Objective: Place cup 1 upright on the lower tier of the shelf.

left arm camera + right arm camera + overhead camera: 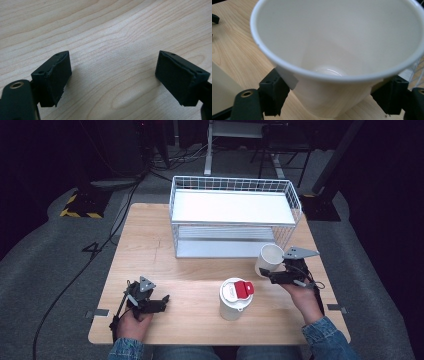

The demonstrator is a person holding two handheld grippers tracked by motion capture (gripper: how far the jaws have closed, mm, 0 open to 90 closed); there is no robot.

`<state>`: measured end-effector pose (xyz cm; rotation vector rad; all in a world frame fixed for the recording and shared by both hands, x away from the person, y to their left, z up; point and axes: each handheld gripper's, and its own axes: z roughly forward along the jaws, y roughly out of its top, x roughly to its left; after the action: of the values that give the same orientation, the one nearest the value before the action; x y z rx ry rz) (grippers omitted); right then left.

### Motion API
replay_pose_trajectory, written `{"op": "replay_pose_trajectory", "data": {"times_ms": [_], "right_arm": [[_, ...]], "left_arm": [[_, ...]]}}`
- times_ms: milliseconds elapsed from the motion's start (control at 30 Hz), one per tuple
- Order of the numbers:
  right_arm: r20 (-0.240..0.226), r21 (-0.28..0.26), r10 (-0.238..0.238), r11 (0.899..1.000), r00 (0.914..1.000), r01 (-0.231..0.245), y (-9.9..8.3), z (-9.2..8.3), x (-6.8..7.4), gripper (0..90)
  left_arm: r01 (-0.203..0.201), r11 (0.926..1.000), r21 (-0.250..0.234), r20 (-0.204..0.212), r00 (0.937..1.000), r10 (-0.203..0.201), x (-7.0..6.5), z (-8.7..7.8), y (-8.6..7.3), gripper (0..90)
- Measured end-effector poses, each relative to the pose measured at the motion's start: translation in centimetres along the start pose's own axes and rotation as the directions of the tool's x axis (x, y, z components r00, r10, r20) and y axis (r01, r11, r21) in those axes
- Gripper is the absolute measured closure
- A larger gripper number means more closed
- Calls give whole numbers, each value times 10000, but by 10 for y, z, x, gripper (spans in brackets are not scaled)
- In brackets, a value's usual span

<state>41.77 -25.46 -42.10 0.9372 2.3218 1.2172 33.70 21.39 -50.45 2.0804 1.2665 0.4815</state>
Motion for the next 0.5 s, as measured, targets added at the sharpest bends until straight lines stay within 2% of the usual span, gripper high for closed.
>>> {"op": "replay_pose_trajectory", "data": {"times_ms": [233, 500], "right_arm": [[323, 129, -437, 9990, 9985, 433, 18, 23, 1, 235], [374, 10, -343, 9994, 9987, 343, 29, 42, -2, 235]], "left_arm": [[-21, 10000, -13, 4, 10000, 21, 0, 1, 1, 140], [-22, 10000, -19, 39, 10000, 22, 0, 1, 1, 140]]}}
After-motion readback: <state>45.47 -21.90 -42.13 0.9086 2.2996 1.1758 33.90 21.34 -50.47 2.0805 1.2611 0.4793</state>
